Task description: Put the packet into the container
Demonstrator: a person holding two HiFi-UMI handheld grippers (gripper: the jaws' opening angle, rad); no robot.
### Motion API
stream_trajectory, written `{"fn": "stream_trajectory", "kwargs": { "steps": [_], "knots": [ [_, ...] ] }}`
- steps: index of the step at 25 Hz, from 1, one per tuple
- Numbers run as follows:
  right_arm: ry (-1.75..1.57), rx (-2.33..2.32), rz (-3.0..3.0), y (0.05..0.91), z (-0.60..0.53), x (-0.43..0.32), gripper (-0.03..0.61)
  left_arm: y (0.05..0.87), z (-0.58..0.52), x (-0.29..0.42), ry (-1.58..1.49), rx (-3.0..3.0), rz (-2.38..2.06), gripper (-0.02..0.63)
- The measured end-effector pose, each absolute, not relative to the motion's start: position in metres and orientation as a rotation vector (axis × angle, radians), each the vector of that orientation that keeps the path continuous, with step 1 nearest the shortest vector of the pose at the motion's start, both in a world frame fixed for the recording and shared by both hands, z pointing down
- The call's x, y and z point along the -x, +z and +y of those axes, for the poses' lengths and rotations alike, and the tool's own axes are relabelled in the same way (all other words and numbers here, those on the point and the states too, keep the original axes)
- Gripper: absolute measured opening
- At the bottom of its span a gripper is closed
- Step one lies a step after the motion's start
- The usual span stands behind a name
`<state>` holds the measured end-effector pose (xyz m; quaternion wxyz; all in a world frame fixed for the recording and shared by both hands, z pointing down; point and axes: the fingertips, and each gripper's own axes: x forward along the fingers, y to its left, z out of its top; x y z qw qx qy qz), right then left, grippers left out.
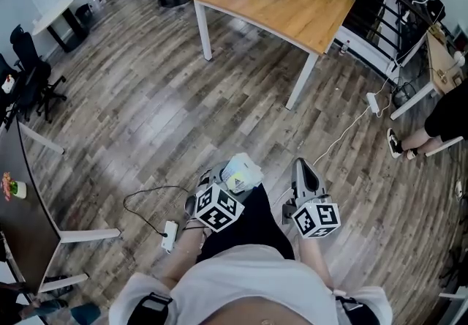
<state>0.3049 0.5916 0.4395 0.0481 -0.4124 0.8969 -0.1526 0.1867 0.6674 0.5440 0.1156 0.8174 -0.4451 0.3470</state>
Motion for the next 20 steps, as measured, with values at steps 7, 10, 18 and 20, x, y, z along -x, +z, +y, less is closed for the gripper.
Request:
{"fn": "stream_trajectory", "kwargs": {
  "steps": [7,10,18,20],
  "knots": [
    [-0.490,1.251,2.733,0.444,0.562,-0.298,0.011,0.543,0.639,-0.179,0.983,-2.373,-1.356,0.350],
    [-0.490,1.247,2.744,0.446,0.541,-0.290,0.011,0.543,0.619,-0.171,0.978,-2.369,-1.366,0.350],
    [-0.440,1.179,2.796,0.430,0.480,-0.259,0.011,0.523,0.551,-0.147,0.883,-2.386,-1.418,0.350],
    [-0.438,1.156,2.805,0.429,0.465,-0.248,0.011,0.517,0.535,-0.141,0.847,-2.393,-1.446,0.350]
  ]
}}
